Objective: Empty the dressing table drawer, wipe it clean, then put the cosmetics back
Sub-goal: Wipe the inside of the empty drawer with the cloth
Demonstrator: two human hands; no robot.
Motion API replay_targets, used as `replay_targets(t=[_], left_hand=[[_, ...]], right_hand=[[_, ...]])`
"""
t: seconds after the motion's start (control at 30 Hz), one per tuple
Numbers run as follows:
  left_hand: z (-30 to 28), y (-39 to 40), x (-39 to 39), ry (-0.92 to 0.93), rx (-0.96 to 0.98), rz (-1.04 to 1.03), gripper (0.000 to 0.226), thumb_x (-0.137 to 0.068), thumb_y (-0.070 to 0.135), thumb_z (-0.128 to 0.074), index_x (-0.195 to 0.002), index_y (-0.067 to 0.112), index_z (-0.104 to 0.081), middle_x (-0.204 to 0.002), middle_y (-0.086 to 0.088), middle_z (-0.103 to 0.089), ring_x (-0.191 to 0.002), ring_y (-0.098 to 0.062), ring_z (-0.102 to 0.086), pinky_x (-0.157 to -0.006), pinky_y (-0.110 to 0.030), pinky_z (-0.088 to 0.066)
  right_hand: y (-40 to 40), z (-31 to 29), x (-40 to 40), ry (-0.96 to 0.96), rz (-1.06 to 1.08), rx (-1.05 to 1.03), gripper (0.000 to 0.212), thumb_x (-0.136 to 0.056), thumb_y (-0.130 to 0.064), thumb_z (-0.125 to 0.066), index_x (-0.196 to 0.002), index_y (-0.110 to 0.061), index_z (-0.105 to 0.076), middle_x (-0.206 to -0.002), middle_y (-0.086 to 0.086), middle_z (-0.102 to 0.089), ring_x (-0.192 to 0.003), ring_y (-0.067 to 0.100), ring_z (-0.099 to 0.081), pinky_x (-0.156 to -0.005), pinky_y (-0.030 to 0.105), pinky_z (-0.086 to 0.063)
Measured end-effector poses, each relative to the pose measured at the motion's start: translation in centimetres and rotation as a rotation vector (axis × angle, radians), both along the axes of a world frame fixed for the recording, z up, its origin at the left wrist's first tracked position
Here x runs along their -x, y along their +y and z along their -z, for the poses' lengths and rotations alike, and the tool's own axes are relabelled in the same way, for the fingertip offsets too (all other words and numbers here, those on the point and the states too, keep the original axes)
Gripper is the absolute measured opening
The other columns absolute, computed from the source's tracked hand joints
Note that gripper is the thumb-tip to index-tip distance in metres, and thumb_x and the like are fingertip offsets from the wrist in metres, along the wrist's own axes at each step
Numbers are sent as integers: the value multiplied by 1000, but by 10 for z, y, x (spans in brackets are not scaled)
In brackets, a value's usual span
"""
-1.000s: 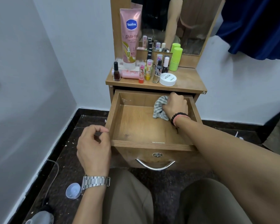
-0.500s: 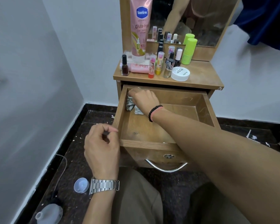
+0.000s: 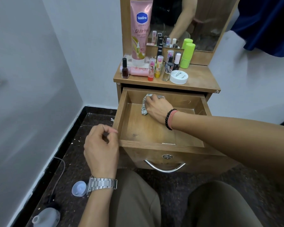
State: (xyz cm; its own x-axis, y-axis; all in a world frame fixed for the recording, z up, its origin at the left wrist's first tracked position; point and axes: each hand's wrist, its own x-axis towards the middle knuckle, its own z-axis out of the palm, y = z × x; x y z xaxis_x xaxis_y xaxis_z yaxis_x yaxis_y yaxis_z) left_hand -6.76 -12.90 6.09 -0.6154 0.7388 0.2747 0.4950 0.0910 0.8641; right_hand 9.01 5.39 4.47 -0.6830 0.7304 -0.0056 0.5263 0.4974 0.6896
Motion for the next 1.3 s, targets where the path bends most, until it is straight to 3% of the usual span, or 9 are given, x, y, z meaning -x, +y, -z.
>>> replay_targets(t=[0.13, 0.2, 0.27, 0.33, 0.5, 0.83, 1.0, 1.13, 1.3], left_hand=[[0, 1, -2, 3, 1, -19, 22, -80, 7, -54, -68, 25, -59, -80, 9, -62, -77, -20, -56, -67, -37, -46], [0, 0, -2, 8, -1, -15, 21, -80, 7, -54, -69, 24, -60, -81, 9, -63, -77, -21, -56, -67, -38, -46], [1, 0, 0, 19, 0, -13, 20, -80, 7, -55, -70, 23, -61, -81, 9, -62, -77, -21, -57, -67, -38, -46], [2, 1, 2, 25, 3, -2, 19, -80, 7, -55, -70, 22, -61, -80, 9, -62, -78, -19, -57, -67, -36, -46], [1, 1, 3, 23, 9, 21, 19, -80, 8, -56, -69, 22, -61, -78, 8, -63, -73, -12, -57, -64, -32, -44], [0, -1, 2, 13, 35, 12, 18, -80, 11, -56, -68, 23, -61, -79, 6, -64, -73, -14, -55, -65, -29, -37], [0, -2, 1, 35, 40, 5, 17, -82, 11, -57, -69, 21, -61, -79, 5, -63, -71, -13, -53, -64, -29, -35], [1, -1, 3, 36, 57, 1, 16, -82, 12, -57, -69, 21, -61, -78, 5, -62, -70, -14, -53, -64, -30, -35], [0, -1, 3, 53, 77, -10, 15, -83, 12, -57, -70, 20, -62, -79, 7, -62, -71, -14, -51, -65, -30, -34]], right_hand=[[6, 3, 3, 79, -68, -32, 56, -85, -8, -17, -129, -6, -53, -122, 13, -52, -103, 28, -54, -71, 32, -52], [9, 3, 15, 52, -127, -25, 52, -90, -10, -26, -139, -7, -45, -126, 12, -52, -109, 28, -54, -79, 34, -53], [14, 6, 32, -7, -158, 14, 39, -89, -21, -49, -125, -16, -62, -115, 4, -61, -100, 20, -60, -77, 28, -51], [12, 7, 42, -1, -142, 47, 29, -84, -22, -51, -105, -20, -72, -104, 0, -65, -89, 17, -62, -70, 25, -52], [12, 5, 16, 10, -99, 64, 37, -97, -5, -34, -132, 1, -47, -131, 20, -46, -113, 37, -51, -90, 45, -50], [-9, -24, -80, 36, 325, 225, 36, -99, -37, -45, -118, -12, -63, -127, 13, -54, -116, 31, -51, -81, 38, -48], [-14, -34, -90, -159, 353, 127, 21, -94, -18, -47, -106, -19, -64, -114, 5, -63, -106, 25, -53, -82, 34, -36], [-11, -48, -91, -221, 312, 171, 17, -92, -30, -45, -86, -24, -59, -102, 2, -68, -88, 20, -50, -87, 37, -31], [-24, -61, -96, -269, 302, 368, 41, -90, -55, -43, -92, -20, -65, -100, 1, -67, -90, 18, -48, -90, 37, -29]])
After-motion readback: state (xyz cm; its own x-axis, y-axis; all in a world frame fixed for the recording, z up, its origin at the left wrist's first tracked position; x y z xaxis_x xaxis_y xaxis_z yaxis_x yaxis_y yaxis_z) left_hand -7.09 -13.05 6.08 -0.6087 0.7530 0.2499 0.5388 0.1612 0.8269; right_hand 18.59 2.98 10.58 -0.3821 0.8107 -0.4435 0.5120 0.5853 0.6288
